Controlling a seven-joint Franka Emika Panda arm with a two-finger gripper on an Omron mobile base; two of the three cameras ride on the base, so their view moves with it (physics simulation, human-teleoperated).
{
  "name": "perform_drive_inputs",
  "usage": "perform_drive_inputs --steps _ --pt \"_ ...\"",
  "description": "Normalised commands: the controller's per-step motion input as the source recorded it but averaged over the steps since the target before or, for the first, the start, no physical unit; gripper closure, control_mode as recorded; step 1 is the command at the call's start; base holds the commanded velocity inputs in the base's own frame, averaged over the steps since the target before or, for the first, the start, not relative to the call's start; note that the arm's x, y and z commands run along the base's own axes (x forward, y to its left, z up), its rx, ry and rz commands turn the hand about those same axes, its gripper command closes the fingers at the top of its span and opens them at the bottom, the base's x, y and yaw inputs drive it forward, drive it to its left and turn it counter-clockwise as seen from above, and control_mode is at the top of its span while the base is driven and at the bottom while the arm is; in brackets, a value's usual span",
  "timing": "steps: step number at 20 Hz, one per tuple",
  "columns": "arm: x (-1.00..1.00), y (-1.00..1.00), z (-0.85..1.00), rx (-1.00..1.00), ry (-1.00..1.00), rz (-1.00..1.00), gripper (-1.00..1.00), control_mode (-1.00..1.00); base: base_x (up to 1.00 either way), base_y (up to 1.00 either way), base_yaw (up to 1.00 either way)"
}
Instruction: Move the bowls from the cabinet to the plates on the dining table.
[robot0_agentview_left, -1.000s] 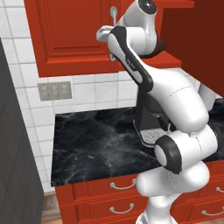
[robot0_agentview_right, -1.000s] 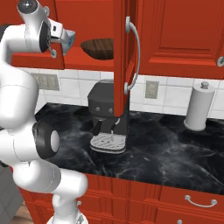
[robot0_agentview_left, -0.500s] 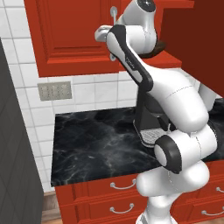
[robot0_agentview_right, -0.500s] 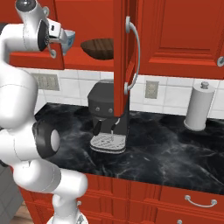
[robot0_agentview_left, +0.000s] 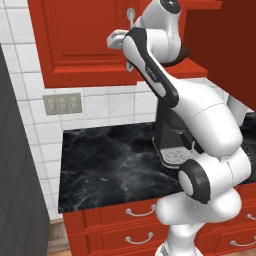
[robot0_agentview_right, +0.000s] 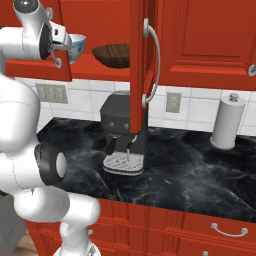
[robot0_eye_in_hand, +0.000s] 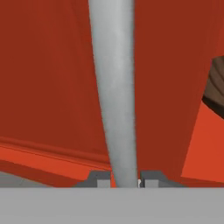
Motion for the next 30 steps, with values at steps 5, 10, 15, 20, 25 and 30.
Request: perform_drive_inputs --steps 5,10,15,20,25,30 --pt "-0.38 0.61 0.0 0.0 0.0 0.06 1.0 -1.0 0.0 0.0 0.0" --pt "-0.47 0.66 0.0 0.0 0.0 0.06 1.0 -1.0 0.0 0.0 0.0" --pt "-0.54 0.7 0.0 0.0 0.0 0.08 1.0 -1.0 0.0 0.0 0.0" --pt "-0.56 0.68 0.0 0.0 0.0 0.09 1.0 -1.0 0.0 0.0 0.0" --pt "-0.57 0.68 0.0 0.0 0.0 0.1 1.0 -1.0 0.0 0.0 0.0" --pt "-0.56 0.71 0.0 0.0 0.0 0.1 1.0 -1.0 0.0 0.0 0.0"
